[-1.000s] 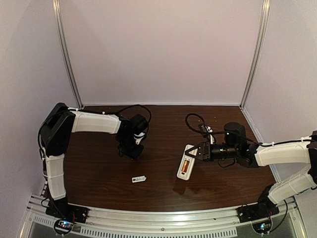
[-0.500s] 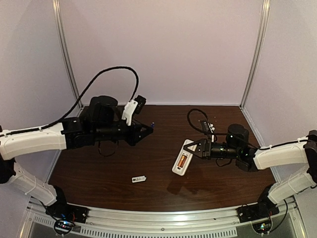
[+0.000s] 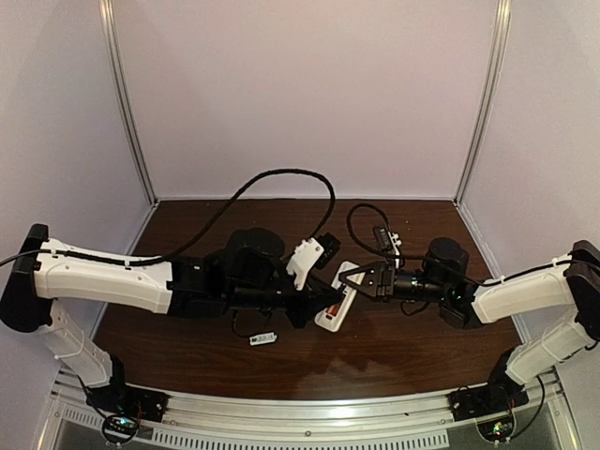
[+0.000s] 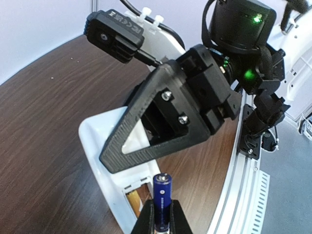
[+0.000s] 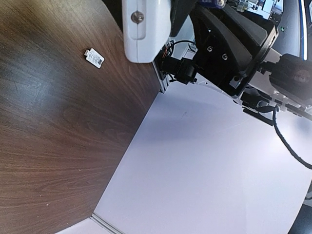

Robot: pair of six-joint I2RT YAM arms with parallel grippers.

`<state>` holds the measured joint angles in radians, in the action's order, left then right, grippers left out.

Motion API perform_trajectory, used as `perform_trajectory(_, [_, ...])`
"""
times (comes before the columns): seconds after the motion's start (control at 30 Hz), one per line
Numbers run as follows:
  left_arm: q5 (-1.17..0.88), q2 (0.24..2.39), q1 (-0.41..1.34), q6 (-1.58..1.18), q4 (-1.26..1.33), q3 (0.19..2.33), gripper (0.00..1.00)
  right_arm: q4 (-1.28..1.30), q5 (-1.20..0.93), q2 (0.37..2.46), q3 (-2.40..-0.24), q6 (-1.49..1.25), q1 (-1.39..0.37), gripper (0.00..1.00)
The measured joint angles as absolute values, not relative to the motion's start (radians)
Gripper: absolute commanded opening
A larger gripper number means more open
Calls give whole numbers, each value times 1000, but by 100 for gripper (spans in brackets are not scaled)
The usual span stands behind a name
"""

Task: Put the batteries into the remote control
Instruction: Place the battery in the battery compartment.

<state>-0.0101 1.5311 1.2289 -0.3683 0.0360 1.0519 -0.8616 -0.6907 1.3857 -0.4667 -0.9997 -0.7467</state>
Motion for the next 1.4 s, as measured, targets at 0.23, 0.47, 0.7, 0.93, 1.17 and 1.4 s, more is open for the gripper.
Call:
perform_trajectory(0.23, [49,1594,1230,-370,33,1124,0,-865,-670,1361,-467,-1026,-747,0])
perform_trajectory(0.47, [68,1618,1232,-376,22,1136,0,-855,-634,1338,-464,-1050,-747,0])
perform_trajectory(0.7, [72,1618,1232,-392,-6,1137,0,-836,-604,1325,-457,-1055,-747,0])
perform_trajectory(0.93, [90,1618,1236,-408,-25,1137,11,-823,-596,1325,-457,-1055,-746,0])
perform_trajectory(1.17, [100,1622,1238,-414,-28,1143,20,-832,-596,1327,-451,-1071,-746,0])
perform_trajectory(1.4, [111,1633,1239,-414,-34,1157,23,-841,-598,1336,-445,-1089,-746,0])
